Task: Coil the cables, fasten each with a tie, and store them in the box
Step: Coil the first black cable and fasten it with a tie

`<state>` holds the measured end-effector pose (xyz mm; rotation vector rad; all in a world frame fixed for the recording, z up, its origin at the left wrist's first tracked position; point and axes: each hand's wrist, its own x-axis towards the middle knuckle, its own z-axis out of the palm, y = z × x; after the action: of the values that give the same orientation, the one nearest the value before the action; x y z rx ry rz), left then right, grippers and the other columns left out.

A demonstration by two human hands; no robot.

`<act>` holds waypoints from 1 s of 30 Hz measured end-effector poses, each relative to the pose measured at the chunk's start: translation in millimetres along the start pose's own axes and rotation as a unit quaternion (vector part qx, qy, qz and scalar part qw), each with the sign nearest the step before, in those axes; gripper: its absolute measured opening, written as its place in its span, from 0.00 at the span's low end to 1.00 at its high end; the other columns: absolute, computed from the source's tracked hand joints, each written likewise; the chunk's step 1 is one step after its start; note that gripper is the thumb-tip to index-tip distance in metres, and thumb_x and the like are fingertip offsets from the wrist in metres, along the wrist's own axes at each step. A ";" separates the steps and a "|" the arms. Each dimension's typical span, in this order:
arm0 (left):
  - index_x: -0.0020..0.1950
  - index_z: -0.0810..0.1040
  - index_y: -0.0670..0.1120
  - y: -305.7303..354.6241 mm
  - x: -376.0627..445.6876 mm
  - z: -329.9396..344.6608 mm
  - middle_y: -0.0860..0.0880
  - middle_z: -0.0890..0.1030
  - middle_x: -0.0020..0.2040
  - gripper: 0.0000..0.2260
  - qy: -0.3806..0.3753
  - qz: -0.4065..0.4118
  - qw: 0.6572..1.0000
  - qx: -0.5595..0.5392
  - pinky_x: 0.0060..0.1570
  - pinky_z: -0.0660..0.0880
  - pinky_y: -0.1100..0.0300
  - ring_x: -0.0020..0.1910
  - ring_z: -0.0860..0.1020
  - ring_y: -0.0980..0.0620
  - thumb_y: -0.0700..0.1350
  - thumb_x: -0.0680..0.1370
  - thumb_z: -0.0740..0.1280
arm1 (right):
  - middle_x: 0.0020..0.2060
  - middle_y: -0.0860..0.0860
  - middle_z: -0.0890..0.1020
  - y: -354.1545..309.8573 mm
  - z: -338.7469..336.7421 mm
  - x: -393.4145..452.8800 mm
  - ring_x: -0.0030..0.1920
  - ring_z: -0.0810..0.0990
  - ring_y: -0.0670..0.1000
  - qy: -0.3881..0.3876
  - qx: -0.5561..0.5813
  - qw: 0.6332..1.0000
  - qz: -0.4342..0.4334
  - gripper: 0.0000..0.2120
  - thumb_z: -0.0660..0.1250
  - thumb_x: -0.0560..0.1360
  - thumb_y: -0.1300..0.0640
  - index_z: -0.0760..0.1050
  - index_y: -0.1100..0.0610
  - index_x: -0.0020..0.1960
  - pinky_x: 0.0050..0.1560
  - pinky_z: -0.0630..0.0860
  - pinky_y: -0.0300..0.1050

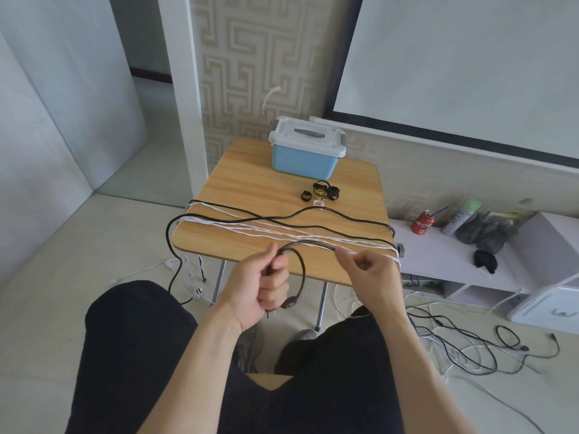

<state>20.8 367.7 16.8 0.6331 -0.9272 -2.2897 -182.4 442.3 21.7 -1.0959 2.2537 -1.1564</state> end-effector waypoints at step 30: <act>0.46 0.75 0.37 -13.8 2.3 0.6 0.47 0.70 0.26 0.16 -0.027 -0.040 0.961 0.272 0.30 0.60 0.58 0.24 0.60 0.52 0.42 0.87 0.53 | 0.32 0.44 0.83 -31.7 -1.9 -35.3 0.32 0.77 0.43 -0.106 0.022 0.983 -0.147 0.06 0.82 0.67 0.53 0.85 0.51 0.39 0.33 0.72 0.34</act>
<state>14.2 374.6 6.5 0.8468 -1.6063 -2.1259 -146.7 459.5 47.9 -1.4964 1.9417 -1.1311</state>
